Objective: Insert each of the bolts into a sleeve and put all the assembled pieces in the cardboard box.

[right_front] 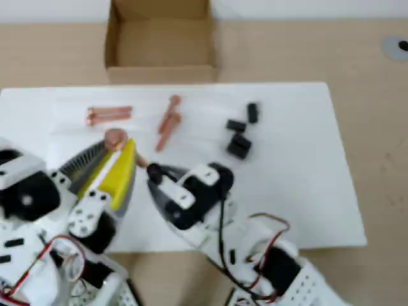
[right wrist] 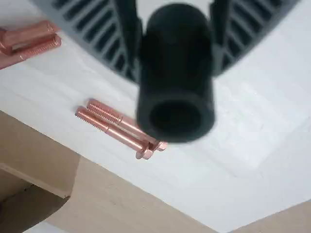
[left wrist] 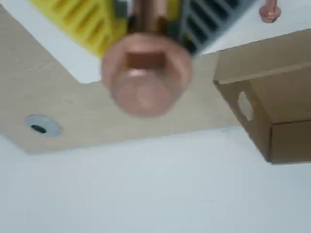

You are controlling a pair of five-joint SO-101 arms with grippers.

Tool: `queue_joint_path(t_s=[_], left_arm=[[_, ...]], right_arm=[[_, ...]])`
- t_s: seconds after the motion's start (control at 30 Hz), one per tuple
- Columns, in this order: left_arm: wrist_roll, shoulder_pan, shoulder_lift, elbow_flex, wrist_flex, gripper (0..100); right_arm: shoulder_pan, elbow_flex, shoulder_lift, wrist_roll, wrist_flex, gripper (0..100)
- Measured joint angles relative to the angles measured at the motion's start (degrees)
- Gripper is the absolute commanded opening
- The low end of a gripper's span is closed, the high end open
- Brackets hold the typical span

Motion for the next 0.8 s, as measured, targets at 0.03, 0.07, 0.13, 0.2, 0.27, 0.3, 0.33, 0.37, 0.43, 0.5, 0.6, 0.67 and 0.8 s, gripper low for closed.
queue_joint_path(t_s=[0.03, 0.07, 0.13, 0.2, 0.27, 0.3, 0.33, 0.37, 0.43, 0.5, 0.6, 0.67, 0.8], left_arm=[[0.00, 0.00, 0.00, 0.97, 0.00, 1], [0.00, 0.00, 0.00, 2.11, 0.00, 1], [0.00, 0.00, 0.09, 3.96, 0.00, 1], [0.70, 0.00, 0.09, 5.10, 0.00, 1], [1.49, 0.00, 0.09, 5.98, 0.00, 1], [1.76, 0.00, 0.09, 6.51, 0.00, 1], [1.76, 0.00, 0.09, 7.03, 0.00, 1], [1.76, 0.00, 0.09, 7.47, 0.00, 1], [1.76, 0.00, 0.09, 8.26, 0.00, 1], [1.76, 0.00, 0.09, 9.14, -0.26, 1], [1.76, 0.00, 0.26, 11.34, -4.13, 1], [1.76, 0.00, 0.44, 13.01, -6.33, 1], [1.76, 0.00, 0.79, 14.07, -7.30, 1]], right_arm=[[0.00, 0.00, 0.00, 0.00, 0.00, 1.0], [0.00, 0.00, 0.00, 0.00, 0.00, 1.0], [0.00, 0.00, 0.00, 0.00, 0.00, 1.0], [0.00, 0.00, 0.00, 0.00, 0.00, 1.0], [0.00, 0.00, 0.00, 0.00, 0.00, 1.0], [0.00, 0.00, 0.00, 0.00, 0.00, 1.0], [0.00, 0.00, 0.00, 0.00, 0.00, 1.0], [0.00, 0.00, 0.00, 0.00, 0.00, 1.0], [0.00, 0.00, 0.00, 0.00, 0.00, 1.0], [0.00, 0.00, 0.00, 0.00, 0.00, 1.0], [0.00, 0.00, 0.00, 0.00, 0.00, 1.0], [0.00, 0.00, 0.00, 0.00, 0.00, 1.0], [0.00, 0.00, 0.00, -0.09, 0.00, 1.0]])
